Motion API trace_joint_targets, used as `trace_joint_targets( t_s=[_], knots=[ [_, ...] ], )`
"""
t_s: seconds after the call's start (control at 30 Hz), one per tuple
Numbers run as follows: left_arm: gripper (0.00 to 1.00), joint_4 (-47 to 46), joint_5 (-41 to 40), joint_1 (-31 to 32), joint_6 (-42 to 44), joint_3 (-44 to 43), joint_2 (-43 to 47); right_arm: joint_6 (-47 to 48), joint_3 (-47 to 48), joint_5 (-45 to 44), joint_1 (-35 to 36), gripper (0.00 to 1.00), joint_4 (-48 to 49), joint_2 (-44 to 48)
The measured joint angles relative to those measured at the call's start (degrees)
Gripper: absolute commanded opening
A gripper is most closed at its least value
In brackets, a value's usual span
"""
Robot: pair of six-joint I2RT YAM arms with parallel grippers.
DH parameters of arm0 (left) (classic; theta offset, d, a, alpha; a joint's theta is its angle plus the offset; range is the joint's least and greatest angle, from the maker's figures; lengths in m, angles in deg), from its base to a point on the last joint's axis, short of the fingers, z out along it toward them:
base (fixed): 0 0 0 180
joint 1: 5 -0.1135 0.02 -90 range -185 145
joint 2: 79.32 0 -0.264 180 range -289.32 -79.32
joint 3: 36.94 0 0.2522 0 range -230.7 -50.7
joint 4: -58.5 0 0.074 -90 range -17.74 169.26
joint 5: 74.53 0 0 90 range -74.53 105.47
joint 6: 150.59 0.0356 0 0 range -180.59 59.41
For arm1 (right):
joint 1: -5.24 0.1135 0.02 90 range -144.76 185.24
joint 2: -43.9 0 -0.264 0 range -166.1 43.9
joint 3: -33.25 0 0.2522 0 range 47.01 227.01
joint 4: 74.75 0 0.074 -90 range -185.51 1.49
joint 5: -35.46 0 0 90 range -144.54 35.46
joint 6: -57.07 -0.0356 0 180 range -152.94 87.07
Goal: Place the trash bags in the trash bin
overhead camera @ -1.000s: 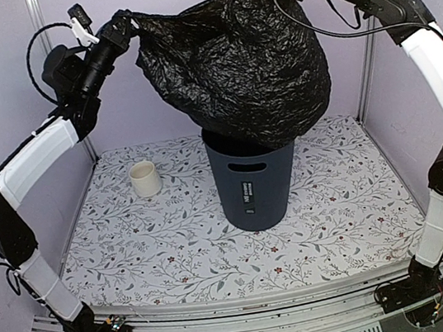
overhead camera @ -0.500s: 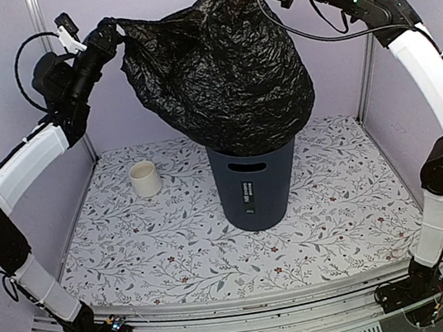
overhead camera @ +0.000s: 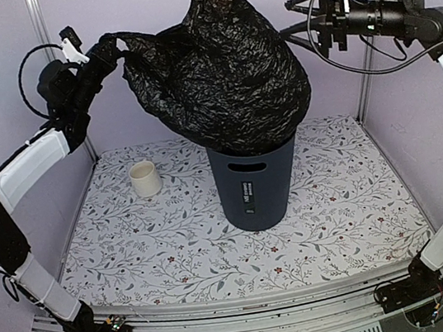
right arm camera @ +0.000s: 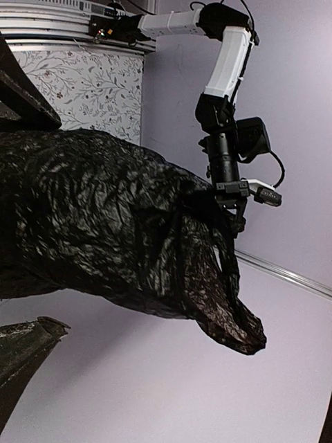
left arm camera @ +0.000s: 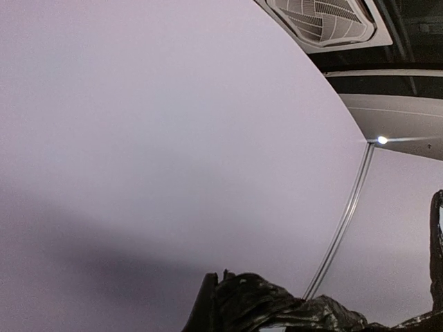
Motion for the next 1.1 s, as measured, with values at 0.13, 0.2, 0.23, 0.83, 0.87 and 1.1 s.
trace_joint_targets(
  t_s=[0.13,0.2,0.23,0.83,0.87,1.1],
  knots=[
    [0.0,0.76,-0.07,-0.02,0.04,1.29,0.0,1.97,-7.37,4.37,-3.56,0.89,-5.92,6.38],
    [0.0,0.87,-0.04,-0.02,0.07,1.79,0.02,2.38,-9.7,7.1,-7.08,0.88,-8.2,7.69],
    [0.0,0.9,-0.04,-0.02,0.07,2.01,0.04,2.64,-11.06,9.03,-9.46,0.88,-9.33,8.02],
    [0.0,1.27,1.07,-0.02,-0.02,6.14,6.49,11.67,-16.13,12.94,-15.67,0.6,-17.51,-0.98],
    [0.0,1.2,1.07,-0.04,-0.09,6.54,6.93,11.93,-16.33,12.04,-14.62,0.59,-17.07,-1.4],
    [0.0,0.15,1.92,-0.04,-1.09,8.33,8.09,11.96,-16.55,9.97,-7.96,0.56,-14.19,-5.68]
  ],
)
